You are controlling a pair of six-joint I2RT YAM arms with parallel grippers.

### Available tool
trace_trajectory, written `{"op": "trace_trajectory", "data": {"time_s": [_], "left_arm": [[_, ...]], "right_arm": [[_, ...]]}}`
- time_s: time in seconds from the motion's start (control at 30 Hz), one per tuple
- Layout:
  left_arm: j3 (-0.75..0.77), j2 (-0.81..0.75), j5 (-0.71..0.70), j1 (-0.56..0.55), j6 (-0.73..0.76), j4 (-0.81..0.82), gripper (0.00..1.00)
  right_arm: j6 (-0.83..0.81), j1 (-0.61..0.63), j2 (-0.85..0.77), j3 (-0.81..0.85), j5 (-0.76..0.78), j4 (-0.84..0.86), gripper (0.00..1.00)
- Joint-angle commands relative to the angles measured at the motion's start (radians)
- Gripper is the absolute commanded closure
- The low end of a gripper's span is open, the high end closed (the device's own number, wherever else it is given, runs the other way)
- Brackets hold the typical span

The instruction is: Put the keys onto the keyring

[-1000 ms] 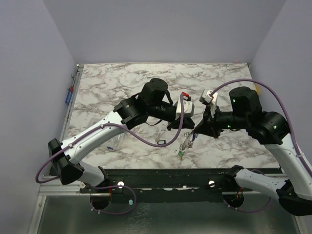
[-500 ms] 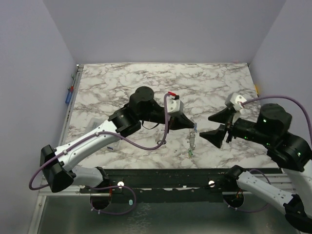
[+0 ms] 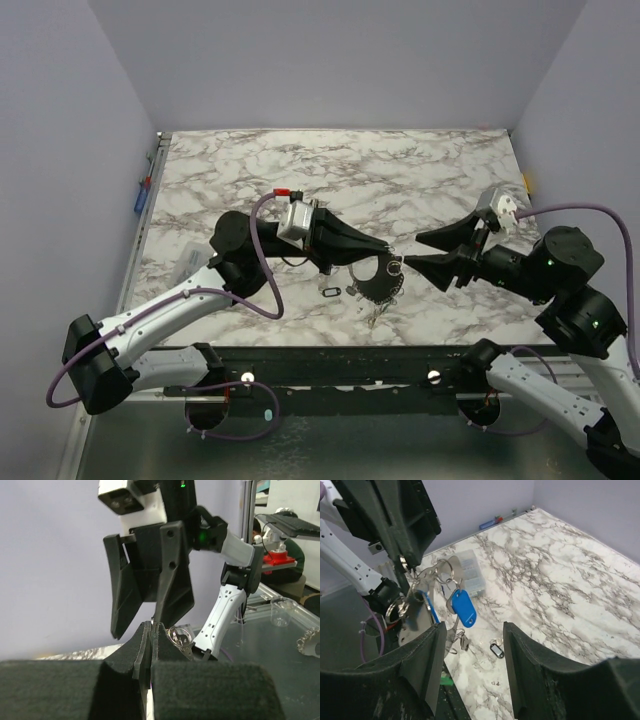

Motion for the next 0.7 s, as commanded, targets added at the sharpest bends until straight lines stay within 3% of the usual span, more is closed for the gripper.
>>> {"op": "trace_trajectory", "data": {"time_s": [0.0,0.1,0.33,0.47,0.67], "left_arm": [[-0.024,-0.035,-0.004,0.0,-0.07,0.164,1.0],[-0.033,-0.047,0.016,0.001,-0.083,0.175,1.0],[-0.046,-0.037,0.062,0.0,-0.143,0.238,1.0],[-0.061,-0.024,0.056,0.003,-0.153,0.281,1.0],[-0.069,0.035,0.043,0.006,-0.169,0.349,1.0]], "right_arm": [[0.018,0.006,0.0,-0.024,-0.007,0.145,0.44],[-0.003,0.005,0.006,-0.023,-0.052,0.168,0.42],[-0.039,0.006,0.132,0.017,-0.37,0.132,0.32],[0.005,0.006,0.133,-0.003,-0.397,0.202,0.26],[0.039,0.007,0.165,-0.019,-0.424,0.231,0.26]]}}
